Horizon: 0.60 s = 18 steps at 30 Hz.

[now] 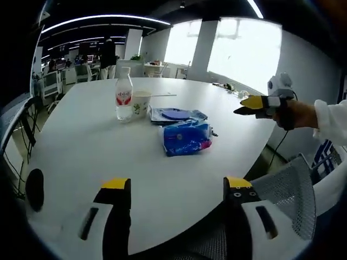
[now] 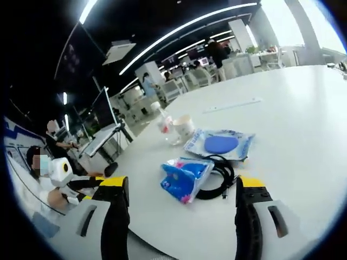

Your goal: Arrange the tabletop items into an orderly group along one side of the table until the central work area is clear of visible clutter.

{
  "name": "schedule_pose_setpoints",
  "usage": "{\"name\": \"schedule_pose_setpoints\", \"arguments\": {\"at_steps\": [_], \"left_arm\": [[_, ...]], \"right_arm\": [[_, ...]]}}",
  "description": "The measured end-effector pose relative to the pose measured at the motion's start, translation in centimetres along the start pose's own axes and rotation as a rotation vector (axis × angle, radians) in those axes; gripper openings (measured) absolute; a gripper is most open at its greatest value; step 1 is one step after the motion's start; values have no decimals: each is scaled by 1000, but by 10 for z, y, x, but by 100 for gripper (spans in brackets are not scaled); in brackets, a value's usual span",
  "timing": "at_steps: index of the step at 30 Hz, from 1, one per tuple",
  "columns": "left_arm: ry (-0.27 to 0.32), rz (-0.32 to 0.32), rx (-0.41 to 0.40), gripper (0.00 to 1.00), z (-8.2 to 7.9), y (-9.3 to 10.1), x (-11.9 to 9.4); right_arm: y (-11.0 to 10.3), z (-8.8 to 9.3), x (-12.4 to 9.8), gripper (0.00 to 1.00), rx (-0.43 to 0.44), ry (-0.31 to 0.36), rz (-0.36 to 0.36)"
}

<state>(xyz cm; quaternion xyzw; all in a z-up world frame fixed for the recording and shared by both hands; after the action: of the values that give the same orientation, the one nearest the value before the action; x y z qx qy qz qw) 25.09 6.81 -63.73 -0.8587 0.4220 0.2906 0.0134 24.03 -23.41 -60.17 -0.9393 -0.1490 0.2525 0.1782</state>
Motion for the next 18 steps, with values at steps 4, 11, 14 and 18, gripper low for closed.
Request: {"name": "schedule_pose_setpoints", "arguments": {"at_steps": [4,11,14,18], "left_arm": [[-9,3,-3,70,1,1,0],[-8,-13,-2,70,0,-1,0],[-3,-17,6,69,-1,0,0],[7,-36,-3,70,-2,-3,-1]], "right_arm": [[1,2,-1,78,12,0,4],[0,2,3,76,-1,-9,-7],[5,3,8,74,-54,-52,-18],[17,7,16,72,-68,-84,-31]]}}
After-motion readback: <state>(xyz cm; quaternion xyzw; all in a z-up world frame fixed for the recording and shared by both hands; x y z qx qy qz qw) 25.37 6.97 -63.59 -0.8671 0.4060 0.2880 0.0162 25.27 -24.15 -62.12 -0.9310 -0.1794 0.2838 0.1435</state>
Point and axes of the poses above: the point that each gripper's makers call its tool centre point, and the gripper's own axes: x roughly forward along the fingers, y roughly to its right, z roughly out of its underside, the point moved 7 cm from there along -x, roughly backward along the fingers, and after that the axes turned 2 degrees about z, right-handed, at the moved point
